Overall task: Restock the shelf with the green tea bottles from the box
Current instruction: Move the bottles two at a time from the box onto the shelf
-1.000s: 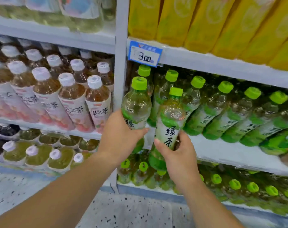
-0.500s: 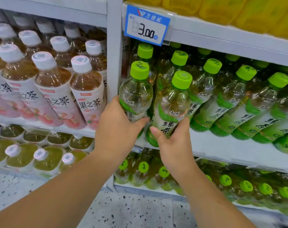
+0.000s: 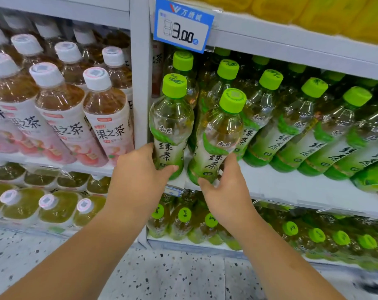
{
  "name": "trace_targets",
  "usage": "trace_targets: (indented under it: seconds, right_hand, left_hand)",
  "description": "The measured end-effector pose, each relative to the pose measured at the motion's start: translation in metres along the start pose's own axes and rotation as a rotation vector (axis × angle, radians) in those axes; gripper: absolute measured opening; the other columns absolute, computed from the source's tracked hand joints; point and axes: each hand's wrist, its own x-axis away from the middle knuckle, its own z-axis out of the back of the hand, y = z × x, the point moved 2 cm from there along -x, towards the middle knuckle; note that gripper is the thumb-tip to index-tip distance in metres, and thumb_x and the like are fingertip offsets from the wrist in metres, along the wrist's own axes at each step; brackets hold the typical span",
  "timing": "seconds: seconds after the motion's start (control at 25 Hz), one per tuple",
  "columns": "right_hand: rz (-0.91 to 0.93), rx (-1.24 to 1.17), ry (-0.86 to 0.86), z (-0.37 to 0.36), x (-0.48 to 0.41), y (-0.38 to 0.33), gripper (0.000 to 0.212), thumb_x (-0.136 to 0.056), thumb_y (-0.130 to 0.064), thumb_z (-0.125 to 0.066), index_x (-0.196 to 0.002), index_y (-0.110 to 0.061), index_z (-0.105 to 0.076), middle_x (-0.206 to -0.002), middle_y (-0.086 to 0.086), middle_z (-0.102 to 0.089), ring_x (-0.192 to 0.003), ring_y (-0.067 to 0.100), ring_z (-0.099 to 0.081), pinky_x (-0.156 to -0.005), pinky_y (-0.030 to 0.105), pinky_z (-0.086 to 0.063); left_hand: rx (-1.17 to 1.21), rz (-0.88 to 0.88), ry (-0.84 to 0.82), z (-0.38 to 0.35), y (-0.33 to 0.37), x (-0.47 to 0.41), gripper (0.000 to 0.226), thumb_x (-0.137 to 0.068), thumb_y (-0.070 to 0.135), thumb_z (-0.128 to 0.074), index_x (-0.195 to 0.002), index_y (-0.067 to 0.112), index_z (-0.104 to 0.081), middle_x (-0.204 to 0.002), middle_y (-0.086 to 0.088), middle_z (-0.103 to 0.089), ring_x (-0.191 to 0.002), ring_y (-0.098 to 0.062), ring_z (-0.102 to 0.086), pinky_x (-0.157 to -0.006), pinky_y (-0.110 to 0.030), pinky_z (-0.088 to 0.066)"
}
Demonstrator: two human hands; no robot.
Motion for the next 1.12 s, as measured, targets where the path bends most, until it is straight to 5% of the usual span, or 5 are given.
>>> trace_targets:
  seconds: [0.28, 0.48, 0.68, 0.88, 1.12]
  right_hand:
    - [0.002, 0.045, 0.071, -0.001, -0.003, 0.006, 0.048, -0.083, -0.016, -0.079, -0.102, -0.045, -0.046, -0.097, -0.031, -0.060, -0.092, -0.023, -0.055, -0.070, -0.002, -0.042]
    - [-0.009, -0.005, 0.063, -0.005, -0.011, 0.009, 0.044, -0.082, -0.016, -0.078, -0.110, -0.040, -0.053, -0.103, -0.026, -0.065, -0.099, -0.018, -0.057, -0.082, 0.009, -0.044]
    - [-0.005, -0.037, 0.072, -0.008, -0.011, 0.012, 0.046, -0.083, -0.016, -0.077, -0.113, -0.042, -0.053, -0.107, -0.025, -0.065, -0.102, -0.011, -0.058, -0.092, 0.024, -0.049]
    - [-0.016, -0.062, 0.049, -0.006, -0.010, 0.012, 0.048, -0.083, -0.016, -0.077, -0.103, -0.052, -0.051, -0.101, -0.031, -0.064, -0.099, -0.017, -0.058, -0.088, 0.020, -0.046]
    - [-0.028, -0.061, 0.066, -0.010, -0.010, 0.012, 0.041, -0.083, -0.021, -0.078, -0.100, -0.049, -0.054, -0.102, -0.027, -0.066, -0.100, -0.007, -0.062, -0.092, 0.028, -0.051]
  left_hand:
    - [-0.149, -0.055, 0.037, -0.002, -0.006, 0.000, 0.044, -0.076, 0.057, -0.077, -0.090, 0.016, -0.075, -0.075, 0.001, -0.074, -0.070, -0.018, -0.066, -0.059, -0.028, -0.052]
    - [-0.155, -0.057, 0.012, -0.002, -0.006, -0.004, 0.045, -0.076, 0.056, -0.077, -0.084, 0.013, -0.072, -0.071, -0.002, -0.071, -0.067, -0.020, -0.065, -0.056, -0.028, -0.048]
    - [-0.213, -0.079, -0.006, 0.003, -0.003, -0.007, 0.052, -0.072, 0.059, -0.078, -0.060, 0.022, -0.043, -0.053, 0.006, -0.048, -0.053, -0.012, -0.045, -0.046, -0.026, -0.029]
    - [-0.148, -0.006, -0.075, 0.001, -0.013, -0.006, 0.044, -0.075, 0.053, -0.079, -0.074, 0.011, -0.066, -0.067, -0.001, -0.065, -0.067, -0.016, -0.061, -0.051, -0.023, -0.044]
    - [-0.097, 0.035, -0.080, -0.001, -0.019, -0.005, 0.033, -0.080, 0.038, -0.081, -0.084, 0.006, -0.074, -0.075, -0.008, -0.072, -0.073, -0.023, -0.068, -0.071, -0.043, -0.057]
